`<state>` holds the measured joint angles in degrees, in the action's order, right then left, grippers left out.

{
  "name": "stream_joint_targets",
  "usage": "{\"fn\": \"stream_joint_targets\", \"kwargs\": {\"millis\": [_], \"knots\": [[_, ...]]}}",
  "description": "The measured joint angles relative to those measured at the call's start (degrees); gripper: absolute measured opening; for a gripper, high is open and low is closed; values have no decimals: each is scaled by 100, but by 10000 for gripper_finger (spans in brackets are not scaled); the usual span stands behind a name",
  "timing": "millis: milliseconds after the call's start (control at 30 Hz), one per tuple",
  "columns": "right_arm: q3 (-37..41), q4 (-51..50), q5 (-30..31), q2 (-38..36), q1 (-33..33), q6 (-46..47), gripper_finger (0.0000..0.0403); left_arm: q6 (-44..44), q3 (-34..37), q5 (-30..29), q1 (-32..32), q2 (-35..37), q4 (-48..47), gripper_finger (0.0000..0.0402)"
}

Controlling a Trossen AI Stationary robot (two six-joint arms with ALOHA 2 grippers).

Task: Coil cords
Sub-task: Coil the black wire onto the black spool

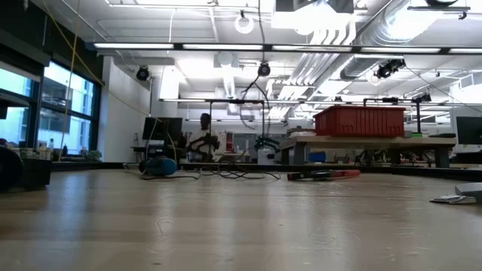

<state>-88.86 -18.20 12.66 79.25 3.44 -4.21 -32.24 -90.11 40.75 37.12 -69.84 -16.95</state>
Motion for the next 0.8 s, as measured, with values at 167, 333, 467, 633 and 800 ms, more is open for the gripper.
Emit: {"fn": "stream_joint_targets", "kwargs": {"millis": [167, 333, 467, 633, 800], "knots": [[-2, -173, 343, -362, -7, -218, 0, -69, 0, 6, -90, -2, -547, 0], [-1, -246, 620, -539, -141, -489, 0, -449, -2, 267, -501, -54, -700, 0], [-2, -209, 541, -582, -302, -516, 0, -596, 3, 271, -949, -225, -793, 0], [-2, 29, 23, -545, -459, -440, 0, -654, 0, 286, -1383, -447, -693, 0], [-2, 415, -272, -447, -496, -423, 0, -840, 2, 453, -1664, -832, -402, 0]]}}
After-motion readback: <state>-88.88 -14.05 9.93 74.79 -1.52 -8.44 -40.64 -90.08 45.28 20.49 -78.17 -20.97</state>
